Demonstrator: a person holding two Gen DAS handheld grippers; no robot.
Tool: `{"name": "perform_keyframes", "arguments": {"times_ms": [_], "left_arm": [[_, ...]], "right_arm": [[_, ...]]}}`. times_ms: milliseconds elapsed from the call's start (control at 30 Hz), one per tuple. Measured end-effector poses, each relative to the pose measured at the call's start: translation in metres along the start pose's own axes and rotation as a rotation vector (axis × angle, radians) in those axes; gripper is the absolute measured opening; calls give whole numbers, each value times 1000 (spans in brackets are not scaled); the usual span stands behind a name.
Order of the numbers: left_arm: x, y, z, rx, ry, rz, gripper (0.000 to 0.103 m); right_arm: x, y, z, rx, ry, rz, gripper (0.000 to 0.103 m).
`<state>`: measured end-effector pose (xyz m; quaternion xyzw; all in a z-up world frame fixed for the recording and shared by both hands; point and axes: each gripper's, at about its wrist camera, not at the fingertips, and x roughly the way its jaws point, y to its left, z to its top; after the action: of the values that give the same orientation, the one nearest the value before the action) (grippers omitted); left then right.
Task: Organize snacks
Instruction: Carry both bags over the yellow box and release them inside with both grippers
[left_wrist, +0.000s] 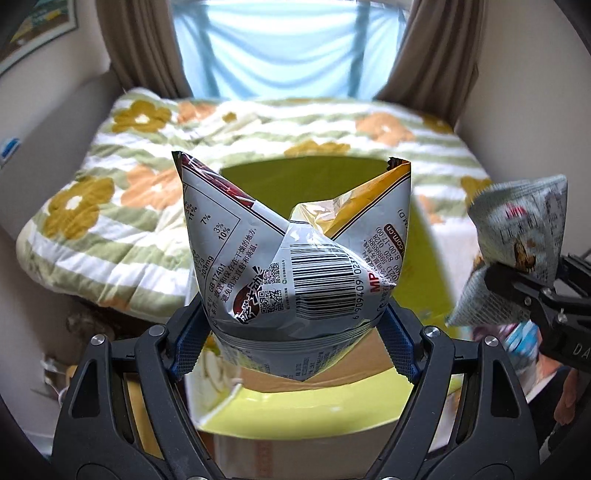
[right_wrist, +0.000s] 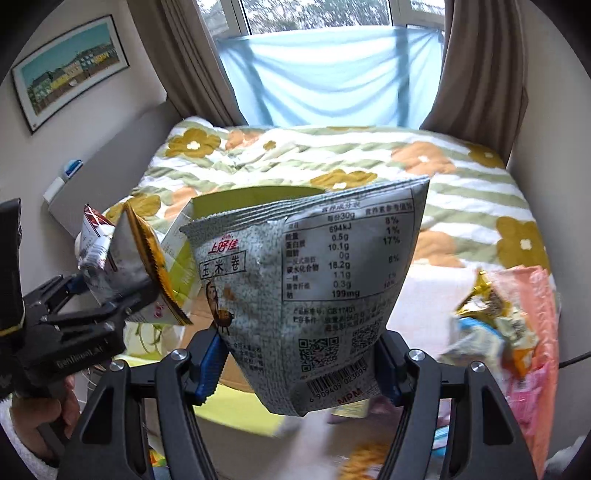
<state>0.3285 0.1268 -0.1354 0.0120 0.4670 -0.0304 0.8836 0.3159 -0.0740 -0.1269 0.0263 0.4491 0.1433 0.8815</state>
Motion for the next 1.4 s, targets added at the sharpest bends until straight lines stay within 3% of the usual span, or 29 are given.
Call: {"name": "perform_keyframes", "arguments": {"times_ms": [167,333,400,500,833,1133,1200,1233,1267,1333,1400], "left_arm": [[33,14,-5,64,116,-47,80],[50,10,-6,115,177,-78,82],[51,8,-5,136,167,-81,92],[46,3,-6,161,138,-50,96],[30,39,-15,38,125,-18,97],[24,50,-25,32,113,-11,97],[23,51,-25,37,105,-8,97],[22,50,-25,39,102,-7,97],[20,51,-25,39,98,-10,97],[18,52,-26,38,93,-18,97],[17,50,-26,48,90,-13,97]], "right_arm": [[31,25,6,77,59,-30,63],[46,35,7,109,105,-64,63],[49,37,7,108,115,-75,63],[50,39,10,97,117,-78,63],[55,50,13,32,133,-43,63],[79,63,2,13,183,-7,64],[81,65,-1,16,180,-3,66],[80,65,-1,19,167,-1,71],[78,64,-2,20,154,1,84],[75,64,-1,23,126,-23,95],[72,61,-2,29,110,-27,97]]}}
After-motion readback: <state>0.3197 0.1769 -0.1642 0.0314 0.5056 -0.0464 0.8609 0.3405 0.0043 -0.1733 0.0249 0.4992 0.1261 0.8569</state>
